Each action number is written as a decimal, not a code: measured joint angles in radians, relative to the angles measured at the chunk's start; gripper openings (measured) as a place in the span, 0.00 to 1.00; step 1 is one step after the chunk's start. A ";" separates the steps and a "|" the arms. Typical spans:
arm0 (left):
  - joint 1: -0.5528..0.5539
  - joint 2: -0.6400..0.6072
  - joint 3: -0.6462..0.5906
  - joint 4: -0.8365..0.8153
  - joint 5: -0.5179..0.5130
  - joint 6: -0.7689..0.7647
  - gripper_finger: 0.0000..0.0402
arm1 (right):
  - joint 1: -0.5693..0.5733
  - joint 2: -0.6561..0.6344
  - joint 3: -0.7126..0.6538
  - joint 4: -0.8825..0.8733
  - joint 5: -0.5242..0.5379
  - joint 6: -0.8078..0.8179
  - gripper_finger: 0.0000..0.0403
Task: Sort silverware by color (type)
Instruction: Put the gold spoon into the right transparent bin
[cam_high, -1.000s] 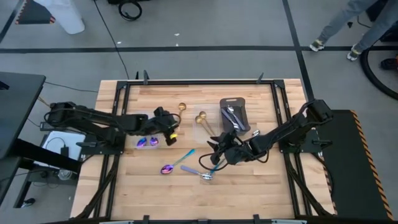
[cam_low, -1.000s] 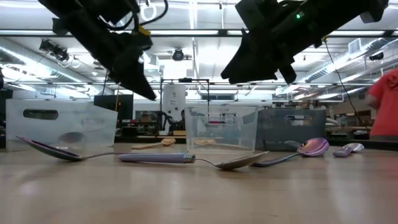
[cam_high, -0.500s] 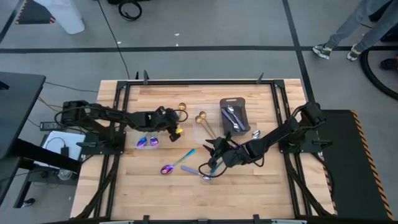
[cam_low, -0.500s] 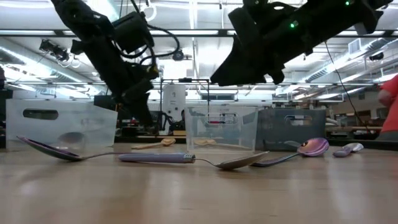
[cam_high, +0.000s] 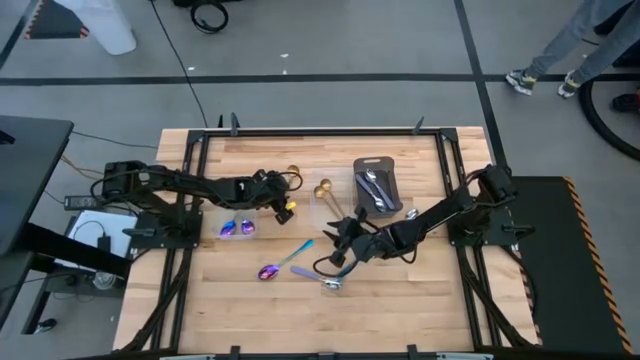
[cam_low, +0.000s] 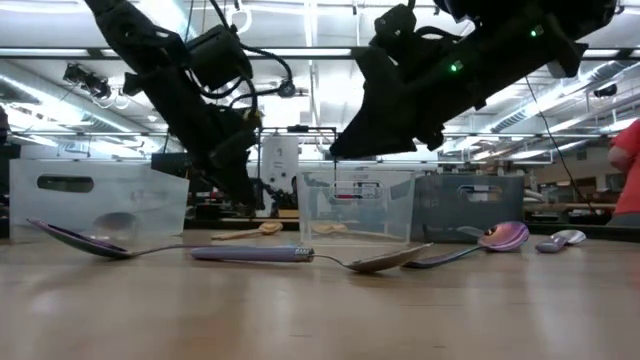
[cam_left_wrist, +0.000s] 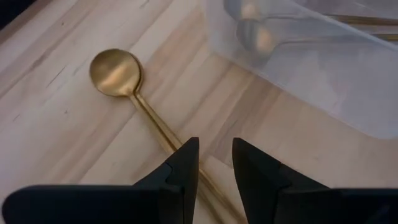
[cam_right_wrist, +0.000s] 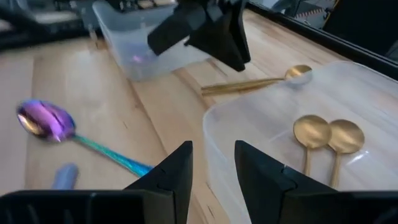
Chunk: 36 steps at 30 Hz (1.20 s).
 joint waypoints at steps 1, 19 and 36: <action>0.007 0.010 0.003 -0.003 0.002 0.000 0.26 | 0.003 0.000 0.000 -0.003 0.000 -0.007 0.32; 0.185 0.134 0.048 -0.026 0.107 0.063 0.26 | 0.009 -0.001 0.000 -0.043 0.000 -0.051 0.32; 0.183 0.135 0.051 -0.019 0.129 0.084 0.26 | 0.009 -0.001 0.000 -0.048 -0.004 -0.035 0.32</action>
